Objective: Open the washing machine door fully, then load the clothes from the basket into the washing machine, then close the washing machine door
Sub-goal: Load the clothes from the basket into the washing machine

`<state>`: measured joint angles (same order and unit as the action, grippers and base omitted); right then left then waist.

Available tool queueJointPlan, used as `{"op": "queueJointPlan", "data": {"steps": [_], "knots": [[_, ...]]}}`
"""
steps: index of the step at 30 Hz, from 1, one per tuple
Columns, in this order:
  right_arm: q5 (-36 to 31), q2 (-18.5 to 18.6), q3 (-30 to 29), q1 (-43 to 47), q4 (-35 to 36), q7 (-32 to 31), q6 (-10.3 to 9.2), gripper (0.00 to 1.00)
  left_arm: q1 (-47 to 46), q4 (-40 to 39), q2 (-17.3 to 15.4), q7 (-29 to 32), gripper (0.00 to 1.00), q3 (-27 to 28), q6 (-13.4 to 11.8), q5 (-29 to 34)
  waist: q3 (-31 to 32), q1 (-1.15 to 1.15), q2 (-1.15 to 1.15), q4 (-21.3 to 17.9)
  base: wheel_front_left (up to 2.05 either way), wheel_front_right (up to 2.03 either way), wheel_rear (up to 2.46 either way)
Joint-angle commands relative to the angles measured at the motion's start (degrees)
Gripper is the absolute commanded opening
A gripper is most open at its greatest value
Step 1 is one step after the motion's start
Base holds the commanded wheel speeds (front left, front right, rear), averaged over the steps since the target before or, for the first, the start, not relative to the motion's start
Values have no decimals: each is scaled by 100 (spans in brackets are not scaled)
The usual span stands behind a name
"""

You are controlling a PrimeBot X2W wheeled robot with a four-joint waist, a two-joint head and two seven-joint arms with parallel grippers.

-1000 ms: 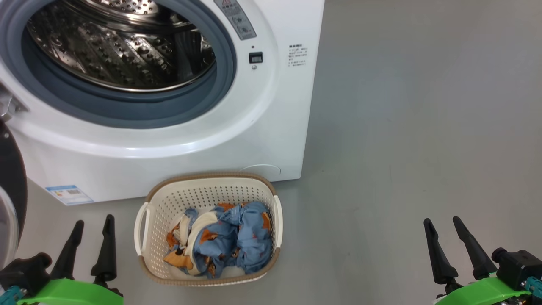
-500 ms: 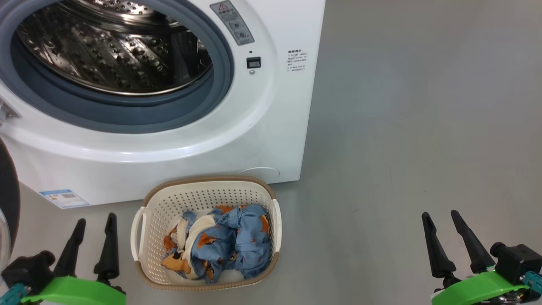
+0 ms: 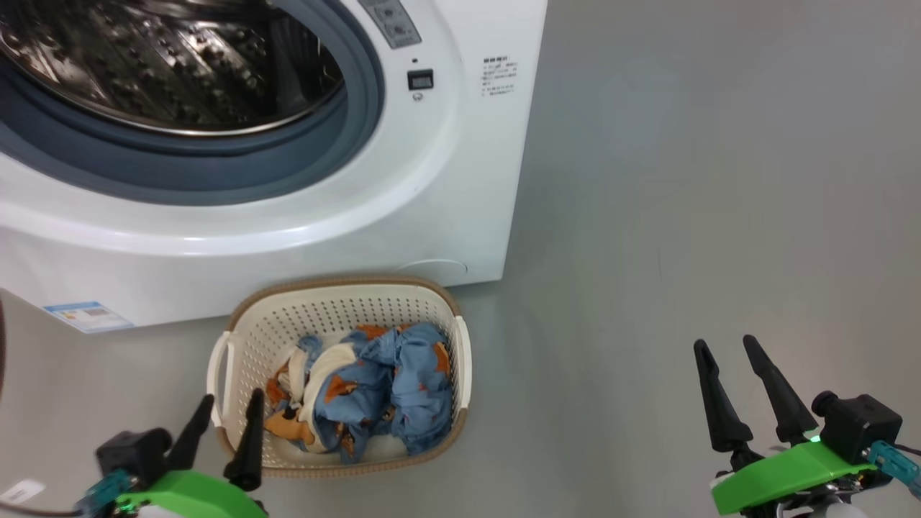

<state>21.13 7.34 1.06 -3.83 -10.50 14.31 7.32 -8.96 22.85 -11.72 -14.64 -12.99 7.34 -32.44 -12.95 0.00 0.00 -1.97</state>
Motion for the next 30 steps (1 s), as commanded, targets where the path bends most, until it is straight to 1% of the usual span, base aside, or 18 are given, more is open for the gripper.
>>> {"op": "queueJointPlan", "data": {"steps": [1,3,4,11,16,23,26,30], "knots": [[-42,10,156,-165,143,69,17,100,-300,98,-111,-36,100,26,14,31,-176,0,0,-67,0,0,0],[-48,-19,187,-228,146,69,17,100,-452,321,-104,-36,100,-161,14,-21,-305,0,0,-94,0,0,0],[-48,-19,187,-228,146,69,17,100,-452,321,-104,-36,100,-161,14,-21,-305,0,0,-94,0,0,0],[-93,-109,253,-492,182,69,17,100,-1110,1241,-198,-36,100,-821,14,-251,-818,0,0,-216,0,0,0],[-140,-180,248,-675,233,69,17,100,-1700,2120,-292,-36,100,-1293,14,-300,-1236,0,0,-295,0,0,0],[-207,-296,278,-940,331,69,17,100,-2560,3211,-345,-36,100,-1869,14,-609,-1810,0,0,-426,0,0,0],[-230,-339,293,-1047,382,69,17,100,-2889,3613,-397,51,100,-2107,14,-757,-2033,0,0,-494,0,0,0],[-256,-386,284,-1168,438,69,17,100,-3289,3971,-478,217,100,-2486,14,-797,-2283,0,0,-570,0,0,0]]}}
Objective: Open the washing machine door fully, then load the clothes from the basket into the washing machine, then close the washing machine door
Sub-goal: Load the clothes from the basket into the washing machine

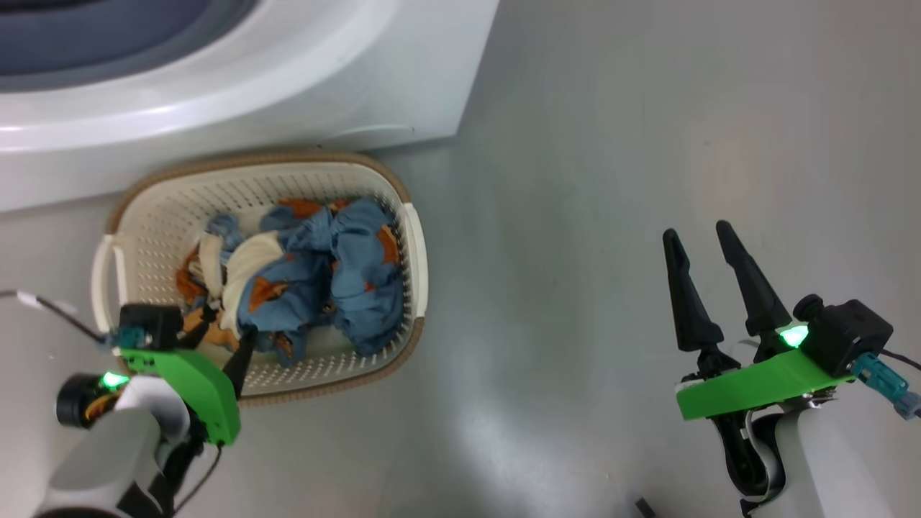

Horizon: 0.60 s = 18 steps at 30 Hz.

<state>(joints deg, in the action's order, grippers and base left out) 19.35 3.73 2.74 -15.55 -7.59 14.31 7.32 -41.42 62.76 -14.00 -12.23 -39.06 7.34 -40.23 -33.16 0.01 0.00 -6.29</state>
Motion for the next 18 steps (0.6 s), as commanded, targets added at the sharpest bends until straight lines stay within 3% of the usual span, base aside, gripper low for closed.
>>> {"op": "queueJointPlan", "data": {"steps": [1,18], "knots": [[-83,-33,114,-24,162,69,17,100,-134,48,-263,23,100,41,14,-37,-319,-1,0,-151,0,0,0],[61,-84,256,-385,342,69,17,100,-1147,722,-616,362,100,-684,14,-367,-1034,-1,0,-451,0,0,0]]}}
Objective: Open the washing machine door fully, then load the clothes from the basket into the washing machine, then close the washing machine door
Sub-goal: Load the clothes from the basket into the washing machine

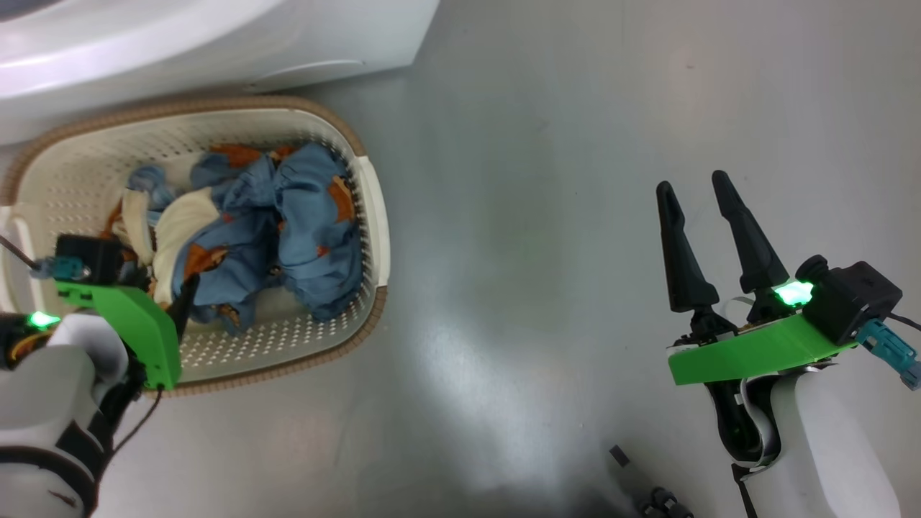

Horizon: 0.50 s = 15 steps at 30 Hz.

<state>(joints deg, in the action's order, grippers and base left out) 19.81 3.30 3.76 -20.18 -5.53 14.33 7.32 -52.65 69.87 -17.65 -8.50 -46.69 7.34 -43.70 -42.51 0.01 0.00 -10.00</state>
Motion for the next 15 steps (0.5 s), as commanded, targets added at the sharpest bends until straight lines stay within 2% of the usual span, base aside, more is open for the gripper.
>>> {"op": "queueJointPlan", "data": {"steps": [1,15], "knots": [[31,-41,167,65,153,67,17,100,-71,29,-273,-8,100,58,14,-37,-143,-1,0,-96,0,0,0],[188,-42,373,-165,356,67,17,100,-616,280,-461,92,100,-175,14,-122,-594,-1,0,-294,0,0,0]]}}
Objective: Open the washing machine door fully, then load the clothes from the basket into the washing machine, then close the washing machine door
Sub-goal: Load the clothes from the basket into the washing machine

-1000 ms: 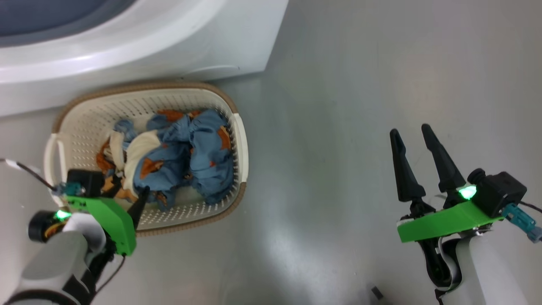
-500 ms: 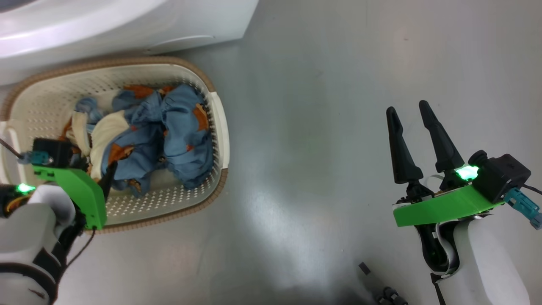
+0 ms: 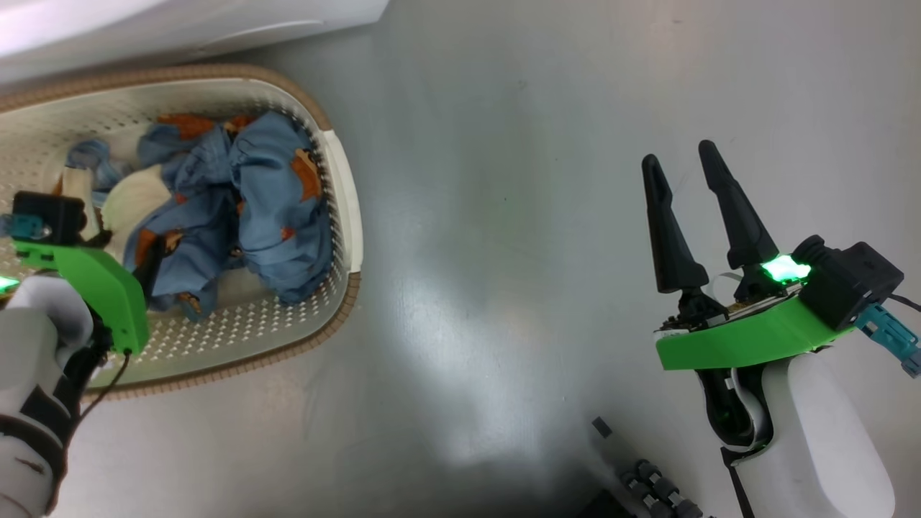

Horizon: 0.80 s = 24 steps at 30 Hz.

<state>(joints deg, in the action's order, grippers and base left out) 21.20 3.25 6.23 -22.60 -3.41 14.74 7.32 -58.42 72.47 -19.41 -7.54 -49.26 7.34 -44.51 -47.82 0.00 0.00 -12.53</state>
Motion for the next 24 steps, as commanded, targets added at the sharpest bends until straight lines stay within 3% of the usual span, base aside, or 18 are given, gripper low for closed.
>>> {"op": "queueJointPlan", "data": {"steps": [1,10,11,12,13,14,24], "knots": [[58,-36,141,66,157,26,17,100,-65,33,-293,8,100,65,14,-38,-82,0,0,-49,0,0,0],[102,-37,205,15,211,26,17,100,-156,71,-265,112,100,-112,14,-70,-167,0,0,-72,0,0,0],[104,-37,202,15,209,26,17,100,-146,54,-253,117,92,-134,14,-88,-160,0,0,-68,0,0,0],[104,-37,201,15,206,26,17,100,-133,34,-243,123,43,-170,14,-94,-148,0,0,-63,0,0,0],[104,-37,202,14,200,26,17,100,-118,18,-237,120,10,-203,14,-103,-132,0,0,-58,0,0,0],[101,-37,203,14,193,26,17,100,-90,-7,-217,117,0,-225,14,-130,-107,0,0,-48,0,0,0],[-30,-37,132,56,79,26,17,100,210,-206,-8,-302,0,-143,14,-694,350,0,0,193,0,0,0]]}}
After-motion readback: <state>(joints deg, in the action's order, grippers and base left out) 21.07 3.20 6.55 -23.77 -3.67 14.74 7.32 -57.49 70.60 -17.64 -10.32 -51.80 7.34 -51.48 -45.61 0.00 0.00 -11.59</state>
